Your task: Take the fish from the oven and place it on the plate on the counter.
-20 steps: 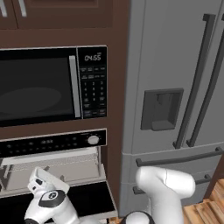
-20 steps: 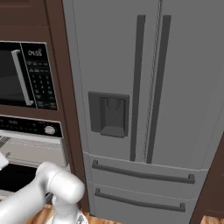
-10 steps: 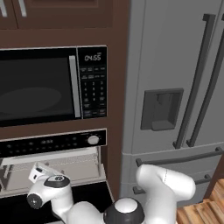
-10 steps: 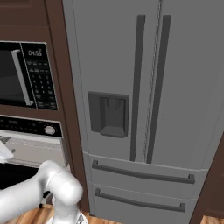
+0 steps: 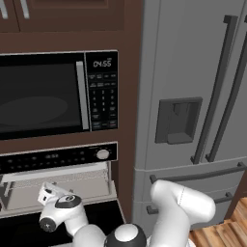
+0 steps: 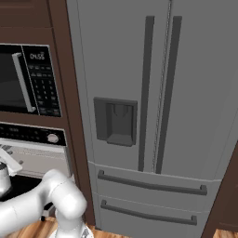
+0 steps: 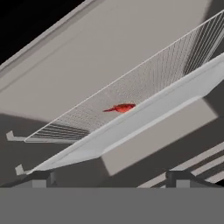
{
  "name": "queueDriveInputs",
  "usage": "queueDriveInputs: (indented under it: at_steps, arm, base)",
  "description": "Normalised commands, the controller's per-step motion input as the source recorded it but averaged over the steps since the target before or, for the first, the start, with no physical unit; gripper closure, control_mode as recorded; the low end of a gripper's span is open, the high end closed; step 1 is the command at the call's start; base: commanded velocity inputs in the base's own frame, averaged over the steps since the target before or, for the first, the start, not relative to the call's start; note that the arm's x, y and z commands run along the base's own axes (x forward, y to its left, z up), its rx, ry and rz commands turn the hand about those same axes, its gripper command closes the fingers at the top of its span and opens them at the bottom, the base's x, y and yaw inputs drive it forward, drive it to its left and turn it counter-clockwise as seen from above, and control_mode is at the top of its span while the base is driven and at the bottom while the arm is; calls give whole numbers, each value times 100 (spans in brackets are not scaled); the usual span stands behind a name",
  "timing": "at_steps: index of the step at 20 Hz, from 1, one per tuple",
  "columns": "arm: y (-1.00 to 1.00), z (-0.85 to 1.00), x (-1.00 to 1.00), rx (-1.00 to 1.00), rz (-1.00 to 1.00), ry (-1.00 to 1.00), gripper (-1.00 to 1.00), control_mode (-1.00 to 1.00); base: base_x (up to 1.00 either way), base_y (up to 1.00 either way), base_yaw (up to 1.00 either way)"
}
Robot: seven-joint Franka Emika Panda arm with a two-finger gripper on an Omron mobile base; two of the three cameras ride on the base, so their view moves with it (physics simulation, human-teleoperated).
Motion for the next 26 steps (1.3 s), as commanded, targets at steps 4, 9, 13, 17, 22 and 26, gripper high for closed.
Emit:
queueDriveInputs:
  at_steps: [4, 9, 13, 17, 22, 26]
  arm:
    - [0, -11, 21, 0, 1, 0, -100, -100]
    - [-14, -29, 42, 3, 1, 0, -100, -100]
    - [-3, -41, 40, 14, 1, 0, -100, -100]
    - [-3, -35, 27, 17, 0, 0, -100, -100]
    - [0, -27, 31, 9, 2, -2, -100, -100]
    - [1, -47, 25, 2, 0, -2, -100, -100]
  base:
    - [0, 0, 0]
    - [0, 0, 0]
    - [0, 0, 0]
    - [0, 0, 0]
    - [0, 0, 0]
    - [0, 0, 0]
